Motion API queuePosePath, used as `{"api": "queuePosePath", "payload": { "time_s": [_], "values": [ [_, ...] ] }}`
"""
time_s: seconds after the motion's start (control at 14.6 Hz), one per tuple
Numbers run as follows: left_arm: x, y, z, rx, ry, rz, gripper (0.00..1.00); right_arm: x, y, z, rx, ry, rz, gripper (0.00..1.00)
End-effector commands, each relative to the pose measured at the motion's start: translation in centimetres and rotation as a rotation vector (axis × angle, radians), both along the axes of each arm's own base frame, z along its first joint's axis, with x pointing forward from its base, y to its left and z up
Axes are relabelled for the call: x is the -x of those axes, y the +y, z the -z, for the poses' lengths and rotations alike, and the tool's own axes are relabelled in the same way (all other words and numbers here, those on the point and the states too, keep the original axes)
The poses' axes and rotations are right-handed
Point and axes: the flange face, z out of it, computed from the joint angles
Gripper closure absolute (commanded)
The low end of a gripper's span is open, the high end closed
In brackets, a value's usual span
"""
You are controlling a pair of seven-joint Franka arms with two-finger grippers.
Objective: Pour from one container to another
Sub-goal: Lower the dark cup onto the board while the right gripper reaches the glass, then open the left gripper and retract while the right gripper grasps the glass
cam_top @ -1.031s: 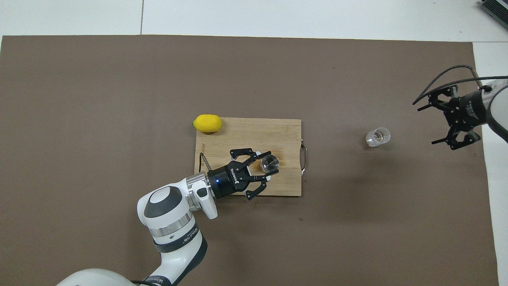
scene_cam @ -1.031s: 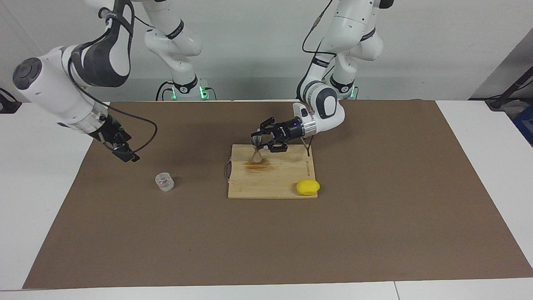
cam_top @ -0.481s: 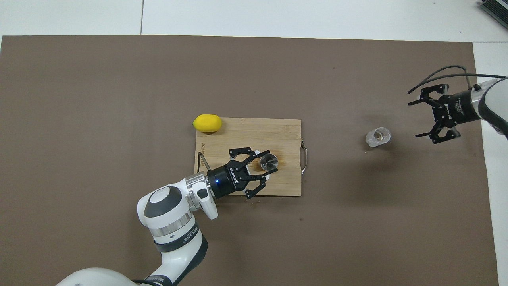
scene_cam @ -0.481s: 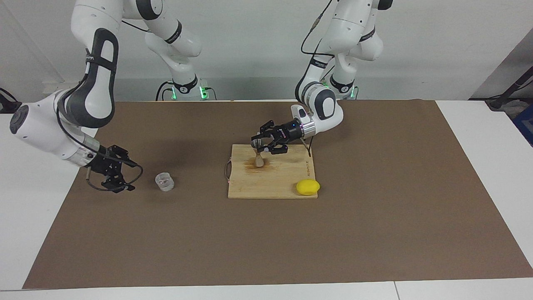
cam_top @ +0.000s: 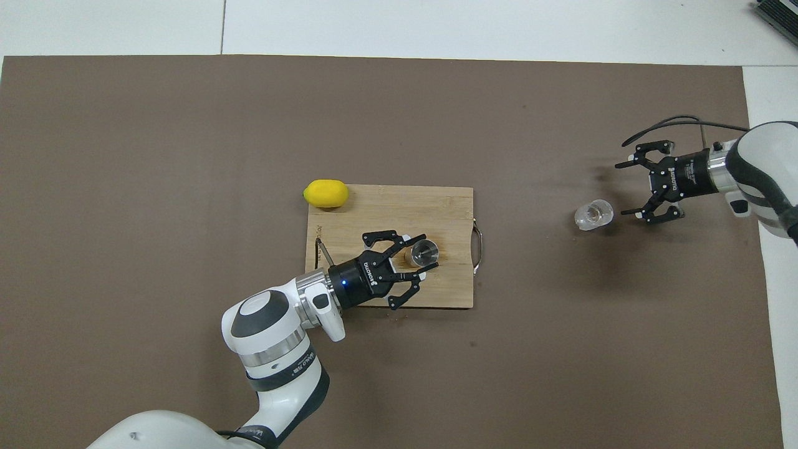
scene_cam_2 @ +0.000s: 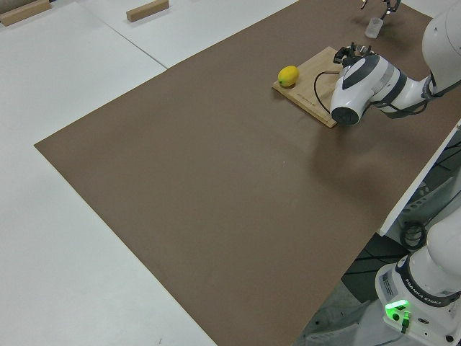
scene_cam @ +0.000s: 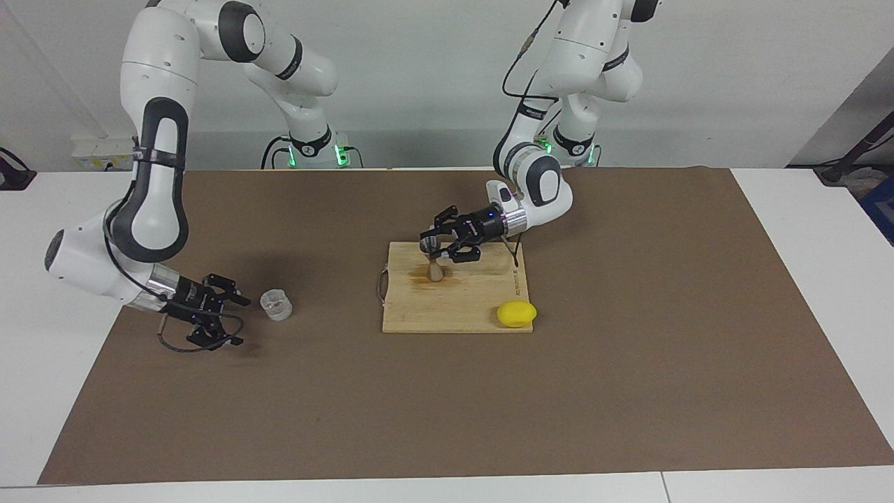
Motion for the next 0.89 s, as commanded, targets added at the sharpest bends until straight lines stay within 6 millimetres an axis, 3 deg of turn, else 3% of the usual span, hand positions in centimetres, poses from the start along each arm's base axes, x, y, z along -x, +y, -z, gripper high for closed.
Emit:
{"api": "queuePosePath", "payload": {
  "time_s": [0.0, 0.07, 0.14, 0.21, 0.55, 0.82],
  "values": [
    [-0.1, 0.8, 1.7, -0.016, -0.008, -0.019, 0.73, 1.2, 0.7, 1.2, -0.037, -0.02, -0.012, 0.0],
    [-0.3, 1.2, 1.7, -0.019, -0.007, -0.026, 0.57, 1.8, 0.9, 1.7, -0.052, -0.028, -0.035, 0.0],
    [-0.4, 1.7, 2.0, -0.027, -0.001, -0.035, 0.17, 2.6, 1.1, 2.1, -0.069, -0.038, -0.052, 0.0],
    [-0.5, 2.0, 2.1, -0.03, 0.002, -0.042, 0.0, 3.4, 1.2, 2.6, -0.08, -0.038, -0.072, 0.0],
    [-1.0, 4.8, 2.1, -0.05, -0.011, -0.034, 0.0, 4.5, 2.4, 3.1, -0.096, -0.018, -0.106, 0.0],
    [-0.7, 9.3, 1.3, -0.087, -0.037, -0.005, 0.0, 4.5, 2.5, 3.0, -0.091, -0.009, -0.093, 0.0]
  ]
}}
